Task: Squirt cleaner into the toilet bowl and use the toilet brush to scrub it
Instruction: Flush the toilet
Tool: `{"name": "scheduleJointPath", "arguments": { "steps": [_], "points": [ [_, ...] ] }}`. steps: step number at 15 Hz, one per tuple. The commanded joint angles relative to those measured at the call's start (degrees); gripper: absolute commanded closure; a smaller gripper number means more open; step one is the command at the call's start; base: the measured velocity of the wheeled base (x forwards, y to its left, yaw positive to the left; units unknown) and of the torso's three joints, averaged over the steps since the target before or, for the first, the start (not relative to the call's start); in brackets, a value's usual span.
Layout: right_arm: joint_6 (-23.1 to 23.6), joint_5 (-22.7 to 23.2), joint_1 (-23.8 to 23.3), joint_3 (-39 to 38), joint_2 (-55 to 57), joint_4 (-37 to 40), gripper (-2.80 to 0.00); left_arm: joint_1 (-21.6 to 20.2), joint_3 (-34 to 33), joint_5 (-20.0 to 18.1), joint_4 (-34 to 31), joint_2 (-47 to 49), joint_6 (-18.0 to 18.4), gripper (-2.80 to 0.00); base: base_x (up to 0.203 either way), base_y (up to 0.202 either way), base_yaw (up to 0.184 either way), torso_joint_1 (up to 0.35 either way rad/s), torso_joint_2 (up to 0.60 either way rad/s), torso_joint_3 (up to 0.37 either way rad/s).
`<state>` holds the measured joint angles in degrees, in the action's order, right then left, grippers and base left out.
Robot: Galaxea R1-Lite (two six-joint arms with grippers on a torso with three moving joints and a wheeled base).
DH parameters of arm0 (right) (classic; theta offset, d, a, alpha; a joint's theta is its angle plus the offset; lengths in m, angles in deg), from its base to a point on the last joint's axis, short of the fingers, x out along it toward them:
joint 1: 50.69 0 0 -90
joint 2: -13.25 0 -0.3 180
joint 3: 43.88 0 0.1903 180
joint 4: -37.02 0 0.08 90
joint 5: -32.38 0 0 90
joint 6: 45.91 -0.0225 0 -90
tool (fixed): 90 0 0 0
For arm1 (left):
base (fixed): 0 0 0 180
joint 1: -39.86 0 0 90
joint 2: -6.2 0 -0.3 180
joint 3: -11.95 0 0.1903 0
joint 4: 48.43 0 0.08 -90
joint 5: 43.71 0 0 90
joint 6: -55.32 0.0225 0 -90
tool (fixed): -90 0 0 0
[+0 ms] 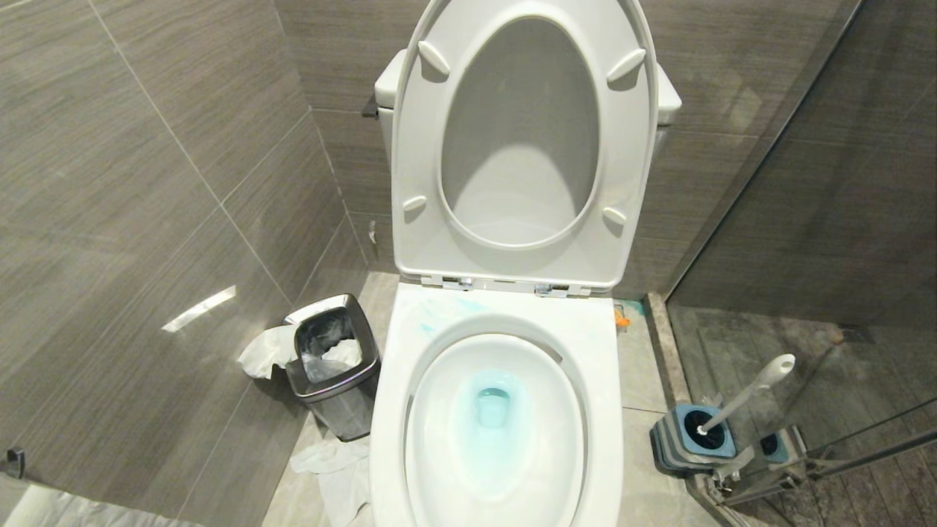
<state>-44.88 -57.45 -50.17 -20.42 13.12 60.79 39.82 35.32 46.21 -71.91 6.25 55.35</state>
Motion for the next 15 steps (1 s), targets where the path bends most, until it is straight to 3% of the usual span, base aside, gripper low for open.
{"name": "scheduleJointPath", "arguments": {
  "steps": [1, 15],
  "points": [
    [-0.51, 0.10, 0.00, -0.01, 0.13, -0.05, 0.00, -0.04, 0.00, -0.01, 0.00, 0.04, 0.06, 0.00, 0.000, 0.000, 0.000, 0.000, 0.00, 0.000],
    [-0.51, 0.10, 0.04, -0.01, 0.13, -0.05, 0.00, 0.05, 0.18, -0.39, -0.33, -0.01, 1.43, 0.00, 0.000, 0.000, 0.000, 0.000, 0.00, 0.000]
  ]
}}
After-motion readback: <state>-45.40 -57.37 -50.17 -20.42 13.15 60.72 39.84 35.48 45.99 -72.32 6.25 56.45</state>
